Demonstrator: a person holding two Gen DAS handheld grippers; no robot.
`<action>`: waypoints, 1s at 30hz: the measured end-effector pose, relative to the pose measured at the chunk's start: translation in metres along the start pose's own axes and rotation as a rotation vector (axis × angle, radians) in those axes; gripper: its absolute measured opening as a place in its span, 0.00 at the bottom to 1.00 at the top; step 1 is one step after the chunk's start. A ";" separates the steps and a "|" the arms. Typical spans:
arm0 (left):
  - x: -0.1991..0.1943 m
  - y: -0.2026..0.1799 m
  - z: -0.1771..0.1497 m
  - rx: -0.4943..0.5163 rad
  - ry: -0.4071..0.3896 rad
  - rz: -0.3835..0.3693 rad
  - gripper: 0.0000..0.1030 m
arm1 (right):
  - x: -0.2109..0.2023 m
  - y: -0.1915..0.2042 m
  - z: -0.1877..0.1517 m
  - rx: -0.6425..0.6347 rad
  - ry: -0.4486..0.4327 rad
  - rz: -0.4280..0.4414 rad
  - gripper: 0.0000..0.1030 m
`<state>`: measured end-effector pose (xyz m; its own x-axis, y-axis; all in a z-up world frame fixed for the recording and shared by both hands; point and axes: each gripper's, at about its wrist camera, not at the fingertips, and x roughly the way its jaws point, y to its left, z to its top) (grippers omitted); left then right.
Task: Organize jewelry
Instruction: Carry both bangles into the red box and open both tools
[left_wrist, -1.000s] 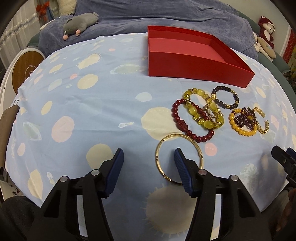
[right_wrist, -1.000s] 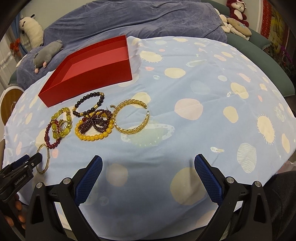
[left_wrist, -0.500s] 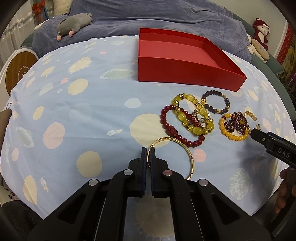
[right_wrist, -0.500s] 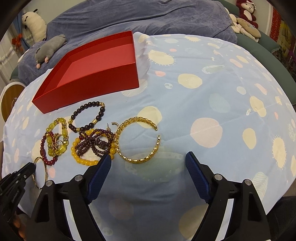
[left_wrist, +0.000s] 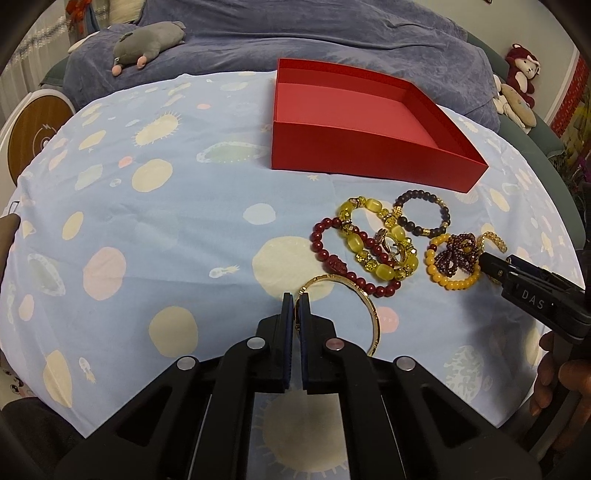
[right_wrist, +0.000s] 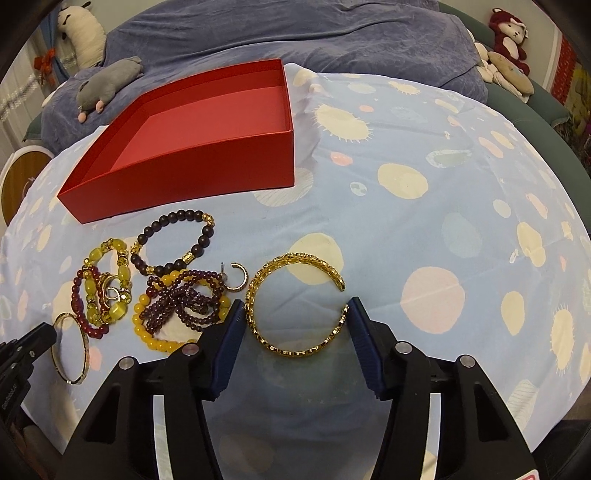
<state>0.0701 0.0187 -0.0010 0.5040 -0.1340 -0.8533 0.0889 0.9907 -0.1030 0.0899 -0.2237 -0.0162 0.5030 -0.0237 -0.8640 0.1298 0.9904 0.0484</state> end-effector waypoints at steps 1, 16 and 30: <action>-0.001 0.000 0.000 0.000 -0.002 -0.003 0.03 | -0.001 -0.001 0.000 0.004 0.000 0.005 0.52; -0.045 0.000 0.014 -0.012 -0.050 -0.049 0.03 | -0.052 -0.013 -0.002 0.048 -0.057 0.088 0.52; -0.029 -0.017 0.179 0.050 -0.167 -0.116 0.03 | -0.044 0.026 0.160 -0.053 -0.152 0.238 0.52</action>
<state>0.2076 0.0015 0.1169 0.6229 -0.2534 -0.7401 0.1948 0.9665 -0.1670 0.2083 -0.2183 0.1034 0.6370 0.1943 -0.7459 -0.0499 0.9761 0.2116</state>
